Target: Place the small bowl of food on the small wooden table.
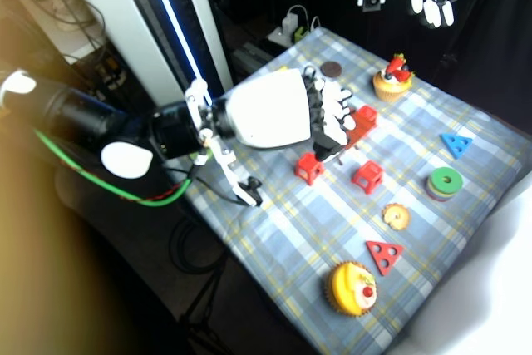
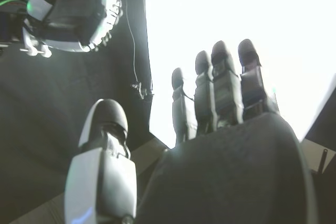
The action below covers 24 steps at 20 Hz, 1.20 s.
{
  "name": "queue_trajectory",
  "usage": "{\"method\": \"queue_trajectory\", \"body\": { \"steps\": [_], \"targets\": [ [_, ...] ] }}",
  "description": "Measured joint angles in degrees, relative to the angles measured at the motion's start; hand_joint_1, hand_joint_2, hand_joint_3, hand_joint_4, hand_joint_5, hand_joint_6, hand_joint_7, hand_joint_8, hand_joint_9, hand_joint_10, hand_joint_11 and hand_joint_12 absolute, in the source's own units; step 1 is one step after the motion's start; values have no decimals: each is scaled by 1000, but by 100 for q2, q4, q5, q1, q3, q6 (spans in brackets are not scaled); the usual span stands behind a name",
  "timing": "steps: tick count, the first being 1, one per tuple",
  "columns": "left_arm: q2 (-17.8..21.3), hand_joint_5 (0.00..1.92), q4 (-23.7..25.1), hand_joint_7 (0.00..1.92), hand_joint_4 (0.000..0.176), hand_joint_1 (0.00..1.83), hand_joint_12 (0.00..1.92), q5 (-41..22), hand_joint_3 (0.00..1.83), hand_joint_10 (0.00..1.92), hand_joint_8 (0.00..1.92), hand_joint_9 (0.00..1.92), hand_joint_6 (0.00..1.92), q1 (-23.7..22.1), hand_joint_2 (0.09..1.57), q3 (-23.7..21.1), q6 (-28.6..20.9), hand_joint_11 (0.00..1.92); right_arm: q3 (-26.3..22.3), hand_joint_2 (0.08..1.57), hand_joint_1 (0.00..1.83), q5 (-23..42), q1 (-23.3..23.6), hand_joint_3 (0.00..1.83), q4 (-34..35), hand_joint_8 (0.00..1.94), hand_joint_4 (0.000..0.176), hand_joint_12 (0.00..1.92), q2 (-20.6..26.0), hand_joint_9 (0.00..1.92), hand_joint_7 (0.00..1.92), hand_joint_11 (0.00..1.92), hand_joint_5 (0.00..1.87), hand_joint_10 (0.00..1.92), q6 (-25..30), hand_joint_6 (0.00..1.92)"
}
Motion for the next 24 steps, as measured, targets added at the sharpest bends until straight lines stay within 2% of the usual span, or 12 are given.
{"method": "queue_trajectory", "body": {
  "steps": [2,3,6,8,12,13,14,16,19,21,23,24],
  "targets": [
    [-22,386,9,332,131,342,329,26,0,5,4,291,5,-11,1145,0,-2,0,7,1021,1274,42,66,0,2,618,0,1251,-15,1270,1271,984,1148,543,0,610],
    [-28,387,31,319,128,341,324,37,1,1,0,278,3,-11,1147,22,-2,0,13,1034,1287,39,90,2,-9,761,0,1314,-63,1133,1179,979,1158,861,0,577],
    [-61,365,-11,319,141,328,312,83,0,3,1,284,0,-52,1150,59,-2,0,11,1035,1265,24,127,0,-131,818,0,1471,-210,1128,1166,927,1182,899,4,540],
    [-61,361,11,311,142,298,298,94,0,2,0,284,1,-52,1152,59,-2,0,13,1034,1259,22,138,0,-173,815,4,1321,-280,1184,1145,1035,1210,752,4,528],
    [-63,352,22,303,132,285,328,131,3,3,4,295,1,-68,1165,70,-2,0,70,1041,1251,-2,166,1,-267,837,25,1387,-393,1030,1109,564,1208,655,2,553],
    [-63,348,22,297,129,281,355,118,2,2,1,298,0,-70,1169,72,-2,0,101,1040,1253,-31,166,0,-262,822,24,1404,-426,1094,1118,754,1217,654,0,529],
    [-63,343,20,291,134,272,331,125,0,1,1,284,0,-70,1167,72,-2,0,127,1044,1258,-79,168,0,-273,950,0,1479,-463,1047,1058,635,1284,668,2,383],
    [-68,358,28,309,133,290,368,138,0,4,2,304,0,-70,1160,81,-2,0,166,1032,1262,-275,173,0,-319,903,0,1500,-527,1025,1093,634,1321,754,2,299],
    [-94,341,4,311,130,302,323,140,0,0,0,293,0,-83,1158,83,-2,0,201,1031,1255,-361,173,0,-341,738,29,1362,-540,1001,1129,482,1248,523,2,537],
    [-96,351,31,338,132,303,363,149,1,4,3,315,2,-83,1159,83,-2,0,212,1075,1239,-411,173,1,-304,853,0,1364,-551,912,1014,322,1123,347,2,819],
    [-96,365,17,367,141,270,386,153,0,4,5,327,3,-83,1154,83,-2,0,212,1088,1233,-431,173,0,-304,887,0,1333,-562,932,992,184,1080,234,2,896],
    [-96,380,22,367,132,260,384,155,1,0,3,310,6,-90,1156,83,-2,0,212,1091,1226,-433,173,0,-304,884,26,1287,-564,964,1010,230,1050,208,2,921]
  ]
}}
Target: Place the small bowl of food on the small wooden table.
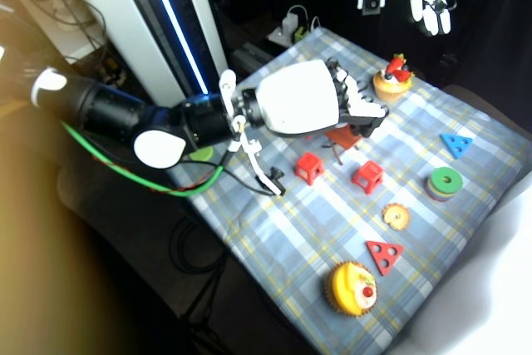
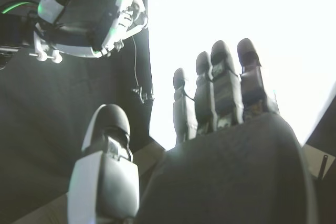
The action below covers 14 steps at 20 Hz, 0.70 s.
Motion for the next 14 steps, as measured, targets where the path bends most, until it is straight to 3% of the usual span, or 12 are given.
{"method": "queue_trajectory", "body": {
  "steps": [1,2,3,4,5,6,7,8,10,11,13,14],
  "targets": [
    [0,373,0,360,135,251,335,0,1,0,2,305,2,-7,1159,0,0,0,0,1078,1165,0,0,0,-2,383,0,1204,0,992,942,326,1055,154,0,861],
    [0,395,-2,369,123,277,330,2,0,3,5,312,8,-35,1154,0,0,0,7,1075,1147,-2,0,0,-7,152,0,1182,0,1004,975,373,1055,110,0,852],
    [0,375,0,362,133,278,327,-22,0,0,1,300,0,-35,1154,0,-17,0,11,1094,1206,-9,2,0,0,756,0,1298,0,1017,1053,274,995,63,0,881],
    [0,375,2,362,133,278,327,-20,0,0,1,300,0,-35,1154,0,-20,0,11,1094,1206,-11,2,0,0,756,0,1298,0,1017,1053,274,995,63,0,881],
    [0,365,2,364,141,310,321,-9,0,1,1,300,1,-35,1150,0,-20,0,11,1108,1217,-17,2,4,2,947,0,1311,2,1024,1036,326,940,56,0,956],
    [0,370,0,362,142,307,298,-9,0,0,0,299,1,-35,1146,0,-20,0,11,1085,1324,-20,2,0,2,933,0,1329,2,1001,1028,300,865,40,0,434],
    [0,388,0,381,133,315,338,-11,0,3,2,317,2,-35,1140,0,-20,0,11,1013,1180,-31,9,0,-2,466,0,1344,2,975,927,295,900,25,2,180],
    [0,387,0,372,130,289,317,-7,1,0,0,306,0,-35,1146,0,-20,0,11,995,1155,-44,13,0,-2,229,0,1348,2,973,973,285,936,20,0,63],
    [0,410,0,383,121,300,313,-9,0,3,4,312,10,-35,1142,0,-24,0,11,984,1150,-46,13,0,-2,59,0,1308,2,1003,1039,311,966,23,0,7],
    [0,413,2,372,128,235,313,-9,1,0,0,302,7,-35,1145,0,-24,0,11,983,1139,-52,13,0,-7,29,0,1270,2,1013,1039,421,966,22,0,2],
    [0,408,4,376,123,287,319,-9,0,3,2,310,4,-35,1139,0,-26,0,11,984,1147,-61,13,0,2,25,0,1254,2,1017,1041,431,960,23,0,0],
    [0,370,2,362,137,320,327,-11,0,4,0,314,0,-35,1137,0,-33,0,11,985,1143,-66,13,0,0,16,0,1237,2,1026,1040,485,956,23,0,0]
  ]
}}
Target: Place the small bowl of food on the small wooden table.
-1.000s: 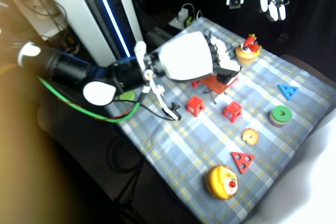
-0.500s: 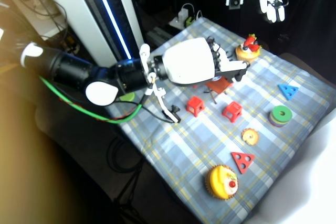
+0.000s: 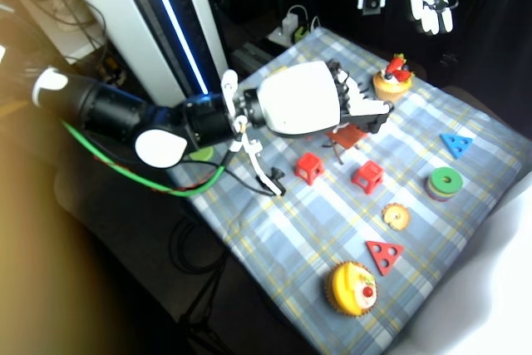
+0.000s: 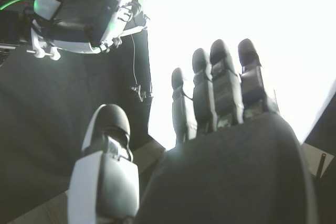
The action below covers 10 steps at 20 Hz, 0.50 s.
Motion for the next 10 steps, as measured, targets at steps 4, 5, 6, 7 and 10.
{"method": "queue_trajectory", "body": {
  "steps": [4,5,6,7,10],
  "targets": [
    [0,406,0,371,125,311,367,0,0,3,1,321,9,0,1135,0,-2,0,0,972,1173,-2,0,0,-2,10,0,1245,4,1005,1040,517,920,11,0,0],
    [0,398,2,367,121,302,330,0,0,2,0,311,3,0,1139,0,-2,0,0,970,1137,-2,0,0,2,1,0,1252,7,917,963,452,869,1,0,0],
    [0,420,2,389,111,310,389,-2,0,3,1,331,1,0,1133,0,-4,0,0,968,1125,-11,0,0,0,0,1,1232,13,868,899,399,824,0,0,0],
    [0,407,0,380,121,296,402,-2,1,0,0,329,0,0,1135,0,-2,0,0,961,1083,-15,0,0,4,0,22,1134,17,753,764,312,739,0,0,0],
    [0,392,0,378,133,362,373,-11,0,3,2,325,1,0,1128,0,-4,0,0,948,1020,-17,0,0,17,0,62,933,66,511,495,180,470,0,0,0]
  ]
}}
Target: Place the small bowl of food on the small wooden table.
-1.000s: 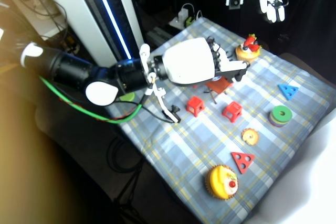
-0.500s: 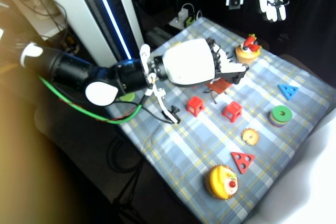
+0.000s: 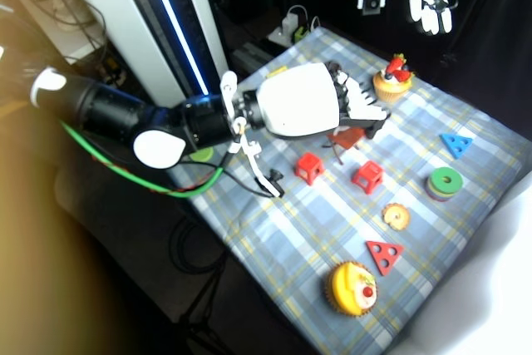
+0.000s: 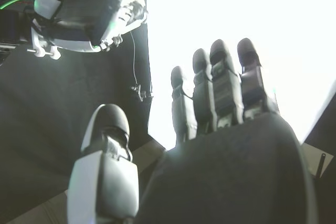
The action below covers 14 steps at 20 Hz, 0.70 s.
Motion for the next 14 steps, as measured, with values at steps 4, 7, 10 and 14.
{"method": "queue_trajectory", "body": {
  "steps": [4,7,10,14],
  "targets": [
    [0,390,4,384,122,382,427,-11,0,3,1,339,3,-7,1126,-2,-9,0,0,951,965,0,0,0,79,0,76,971,24,465,443,111,395,0,0,0],
    [0,344,2,351,104,399,390,-20,1,0,0,310,2,-7,1131,-2,-24,0,-9,971,849,-4,0,3,105,0,85,918,24,290,321,0,272,0,0,0],
    [0,338,0,370,109,423,414,-118,0,1,1,292,0,-7,1121,0,-94,0,-120,886,723,2,0,0,166,4,165,459,74,155,217,0,135,6,-2,2],
    [7,373,-20,393,88,488,619,-496,0,3,1,317,5,-7,1078,11,-424,0,-435,944,680,568,-59,5,426,2,116,373,726,86,138,0,15,1,-4,3]
  ]
}}
